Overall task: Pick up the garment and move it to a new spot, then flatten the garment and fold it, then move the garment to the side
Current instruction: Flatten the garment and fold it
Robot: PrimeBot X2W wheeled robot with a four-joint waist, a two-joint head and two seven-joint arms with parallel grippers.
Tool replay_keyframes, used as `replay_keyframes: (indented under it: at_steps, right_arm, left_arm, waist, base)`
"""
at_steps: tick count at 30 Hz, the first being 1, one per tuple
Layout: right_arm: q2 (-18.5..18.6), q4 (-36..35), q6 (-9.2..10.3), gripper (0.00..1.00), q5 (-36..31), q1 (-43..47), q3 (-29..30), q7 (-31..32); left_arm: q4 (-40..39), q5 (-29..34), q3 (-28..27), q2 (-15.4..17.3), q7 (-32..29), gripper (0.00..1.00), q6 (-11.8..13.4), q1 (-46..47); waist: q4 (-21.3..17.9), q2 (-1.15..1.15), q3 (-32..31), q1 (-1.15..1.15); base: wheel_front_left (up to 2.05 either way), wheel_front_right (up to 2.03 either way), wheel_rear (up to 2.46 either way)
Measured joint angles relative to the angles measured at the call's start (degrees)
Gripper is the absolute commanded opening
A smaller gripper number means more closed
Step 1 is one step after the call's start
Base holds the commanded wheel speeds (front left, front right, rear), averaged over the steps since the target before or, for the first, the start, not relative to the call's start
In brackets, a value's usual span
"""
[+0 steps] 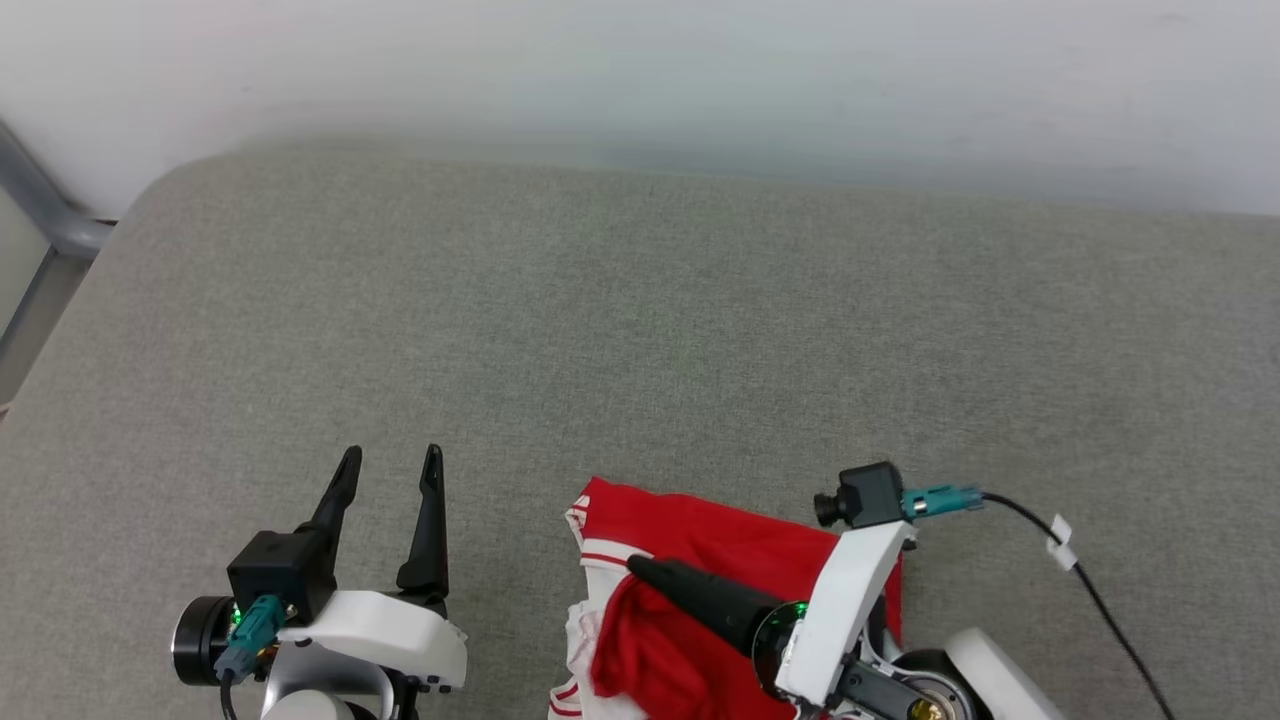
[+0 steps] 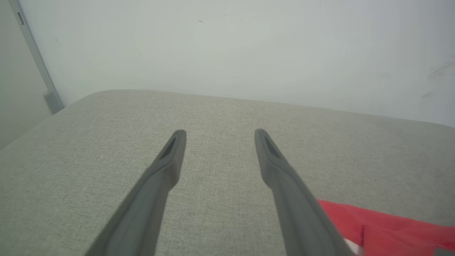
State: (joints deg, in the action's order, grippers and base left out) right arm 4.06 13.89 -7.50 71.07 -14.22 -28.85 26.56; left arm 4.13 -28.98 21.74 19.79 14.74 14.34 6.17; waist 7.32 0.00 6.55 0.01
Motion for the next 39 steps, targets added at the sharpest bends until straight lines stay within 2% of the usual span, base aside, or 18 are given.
replay_keyframes:
  at_steps: [4, 9, 15, 16, 22, 27, 33, 39]
  right_arm:
    - [2.66, -2.37, 0.00, 1.00, -3.85, -0.58, -1.01, -5.47]
    - [5.10, -2.58, 0.00, 1.00, -11.23, -0.45, 2.38, -14.32]
    - [7.37, -0.22, 0.00, 1.00, -25.69, 1.92, 12.63, -23.06]
    - [7.31, -0.79, 0.00, 1.00, -33.50, 4.13, 19.30, -25.19]
    - [4.48, -7.23, 0.00, 1.00, -47.24, 9.09, 30.15, -25.48]
    - [2.08, -13.49, 0.00, 1.00, -55.25, 12.69, 32.20, -23.86]
    - [0.53, -17.92, 0.00, 1.00, -59.35, 17.09, 32.54, -22.46]
    - [-0.41, -20.45, 0.00, 1.00, -60.34, 19.07, 32.16, -21.81]
  left_arm:
    - [0.63, -0.01, -0.12, 0.24, 0.05, 1.00, -0.04, -0.40]
    - [0.97, -0.30, -0.55, 0.82, 0.07, 1.00, 0.33, -1.68]
    - [1.07, -0.51, -1.18, 1.46, 0.07, 1.00, 0.80, -3.09]
    - [1.10, -0.53, -1.46, 1.76, 0.07, 1.00, 1.03, -4.05]
    - [0.82, -0.52, -1.99, 2.70, 0.08, 1.00, 1.56, -5.12]
    - [0.65, -0.34, -2.23, 3.07, 0.10, 1.00, 1.82, -6.23]
    - [0.99, 0.15, -2.34, 3.04, 0.14, 1.00, 2.26, -7.64]
    - [1.26, 0.36, -2.60, 2.92, 0.15, 1.00, 2.33, -8.15]
  waist:
    - [-0.84, 0.00, -1.46, 0.00]
    - [-2.46, 0.00, -3.26, 0.00]
    - [-4.60, 0.00, -5.24, 0.00]
    - [-5.55, 0.00, -6.24, 0.00]
    - [-7.29, 0.00, -7.89, -0.02]
    - [-8.28, 0.00, -8.88, -0.01]
    - [-8.56, 0.00, -9.72, -0.02]
    - [-8.64, 0.00, -9.82, -0.01]
  base:
    - [0.00, 0.00, 0.00]
    - [0.00, 0.00, 0.00]
    - [0.00, 0.00, 0.00]
    - [0.00, 0.00, 0.00]
    - [0.00, 0.00, 0.00]
    - [0.00, 0.00, 0.00]
    - [0.00, 0.00, 0.00]
    - [0.00, 0.00, 0.00]
